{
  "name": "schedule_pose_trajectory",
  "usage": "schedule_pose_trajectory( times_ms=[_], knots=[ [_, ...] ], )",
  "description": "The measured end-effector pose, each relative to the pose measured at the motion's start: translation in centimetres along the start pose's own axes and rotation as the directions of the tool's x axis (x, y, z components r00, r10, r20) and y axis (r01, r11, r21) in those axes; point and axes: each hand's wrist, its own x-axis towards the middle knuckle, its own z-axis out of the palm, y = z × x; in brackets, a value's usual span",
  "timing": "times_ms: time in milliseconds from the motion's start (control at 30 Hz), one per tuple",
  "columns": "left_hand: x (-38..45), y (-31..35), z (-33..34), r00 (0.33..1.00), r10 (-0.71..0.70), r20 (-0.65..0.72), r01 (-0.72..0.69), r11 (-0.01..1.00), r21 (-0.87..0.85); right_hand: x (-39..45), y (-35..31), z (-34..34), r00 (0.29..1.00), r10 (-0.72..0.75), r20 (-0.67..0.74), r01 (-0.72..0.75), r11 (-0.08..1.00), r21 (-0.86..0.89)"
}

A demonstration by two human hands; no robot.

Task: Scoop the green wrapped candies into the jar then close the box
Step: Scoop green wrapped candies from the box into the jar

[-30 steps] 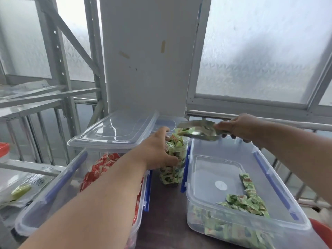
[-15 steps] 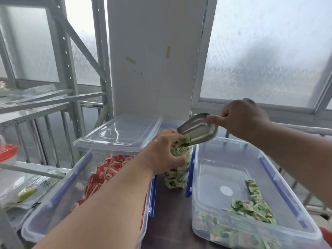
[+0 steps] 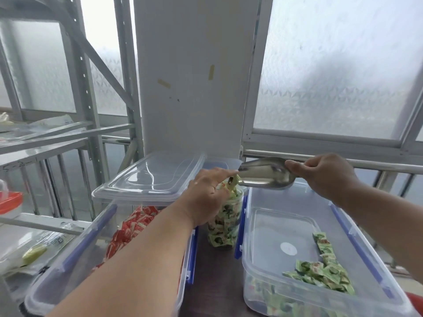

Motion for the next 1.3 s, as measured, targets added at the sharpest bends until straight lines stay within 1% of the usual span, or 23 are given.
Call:
schedule_pose_trajectory(
  times_ms=[67, 167, 233, 267, 300, 367, 400, 433, 467, 533, 633, 700, 800, 867, 933, 967, 1033, 1067, 1133, 1167, 1200, 1300],
  knots=[
    [0.2, -0.2, 0.1, 1.0, 0.001, -0.002, -0.001, 0.999, -0.032, -0.3, 0.6, 0.8, 1.0, 0.03, 0.006, -0.031, 0.998, 0.052],
    [0.5, -0.5, 0.1, 0.999, -0.039, 0.0, 0.039, 0.998, -0.055, -1.0, 1.5, 1.8, 0.991, 0.123, 0.058, -0.129, 0.985, 0.113],
    [0.6, -0.7, 0.1, 0.999, -0.047, 0.004, 0.047, 0.997, -0.068, -1.5, 2.4, 3.0, 0.974, 0.208, 0.09, -0.22, 0.965, 0.146],
    [0.7, -0.7, 0.1, 0.999, -0.05, 0.009, 0.05, 0.996, -0.068, -1.8, 2.8, 3.7, 0.954, 0.275, 0.122, -0.294, 0.936, 0.19],
    [0.7, -0.7, 0.1, 0.999, -0.05, 0.009, 0.05, 0.997, -0.061, -2.1, 3.2, 4.5, 0.913, 0.363, 0.184, -0.401, 0.879, 0.257],
    [0.9, -0.6, 0.1, 0.999, -0.029, -0.024, 0.028, 0.999, -0.046, -2.6, 3.6, 5.7, 0.782, 0.502, 0.371, -0.618, 0.704, 0.351],
    [1.1, -0.7, 0.1, 0.999, -0.012, -0.051, 0.01, 0.999, -0.036, -2.9, 3.6, 6.1, 0.723, 0.525, 0.449, -0.684, 0.637, 0.356],
    [1.2, -0.7, 0.1, 0.997, 0.006, -0.077, -0.007, 1.0, -0.021, -3.0, 3.8, 6.3, 0.683, 0.531, 0.502, -0.721, 0.601, 0.346],
    [1.3, -0.7, 0.1, 0.995, 0.019, -0.097, -0.019, 1.0, -0.001, -3.0, 4.0, 6.4, 0.656, 0.533, 0.534, -0.741, 0.59, 0.321],
    [1.4, -0.8, 0.0, 0.992, 0.049, -0.112, -0.046, 0.998, 0.032, -2.9, 4.5, 6.5, 0.628, 0.533, 0.568, -0.756, 0.591, 0.281],
    [1.3, -0.6, -0.1, 0.992, 0.098, -0.084, -0.096, 0.995, 0.025, -2.8, 5.1, 6.4, 0.6, 0.551, 0.58, -0.761, 0.618, 0.199],
    [1.2, -0.6, -0.4, 0.991, 0.11, -0.081, -0.109, 0.994, 0.014, -2.8, 5.5, 6.4, 0.602, 0.559, 0.57, -0.737, 0.664, 0.128],
    [0.7, -0.4, -1.0, 0.991, 0.104, -0.081, -0.104, 0.995, 0.002, -2.7, 6.3, 6.3, 0.628, 0.567, 0.533, -0.636, 0.769, -0.068],
    [0.4, -0.3, -1.3, 0.991, 0.112, -0.071, -0.11, 0.993, 0.033, -2.7, 6.4, 6.1, 0.622, 0.565, 0.541, -0.562, 0.804, -0.194],
    [0.1, -0.1, -1.6, 0.987, 0.151, -0.053, -0.146, 0.986, 0.079, -2.8, 6.4, 6.1, 0.62, 0.54, 0.57, -0.441, 0.84, -0.316],
    [0.1, 0.0, -1.7, 0.98, 0.195, -0.049, -0.189, 0.976, 0.107, -2.8, 6.3, 6.2, 0.627, 0.511, 0.588, -0.347, 0.859, -0.377],
    [0.3, 0.0, -1.9, 0.966, 0.255, -0.048, -0.246, 0.959, 0.142, -3.0, 6.0, 6.4, 0.585, 0.493, 0.644, -0.255, 0.865, -0.431],
    [0.3, 0.1, -2.0, 0.967, 0.249, -0.046, -0.24, 0.959, 0.151, -2.8, 6.3, 6.8, 0.586, 0.476, 0.656, -0.2, 0.869, -0.452],
    [0.5, 0.2, -2.0, 0.974, 0.228, -0.013, -0.221, 0.955, 0.2, -2.8, 6.4, 7.0, 0.633, 0.425, 0.647, -0.026, 0.847, -0.531],
    [0.5, 0.1, -1.9, 0.976, 0.216, 0.011, -0.213, 0.949, 0.234, -2.8, 6.5, 7.1, 0.658, 0.407, 0.633, 0.011, 0.836, -0.549],
    [0.5, 0.1, -1.7, 0.978, 0.207, 0.029, -0.208, 0.943, 0.259, -2.9, 6.4, 7.1, 0.668, 0.405, 0.624, 0.015, 0.831, -0.556],
    [0.7, -0.2, -1.2, 0.986, 0.164, 0.042, -0.169, 0.945, 0.28, -2.7, 6.5, 7.1, 0.671, 0.382, 0.636, 0.042, 0.837, -0.546]
  ],
)
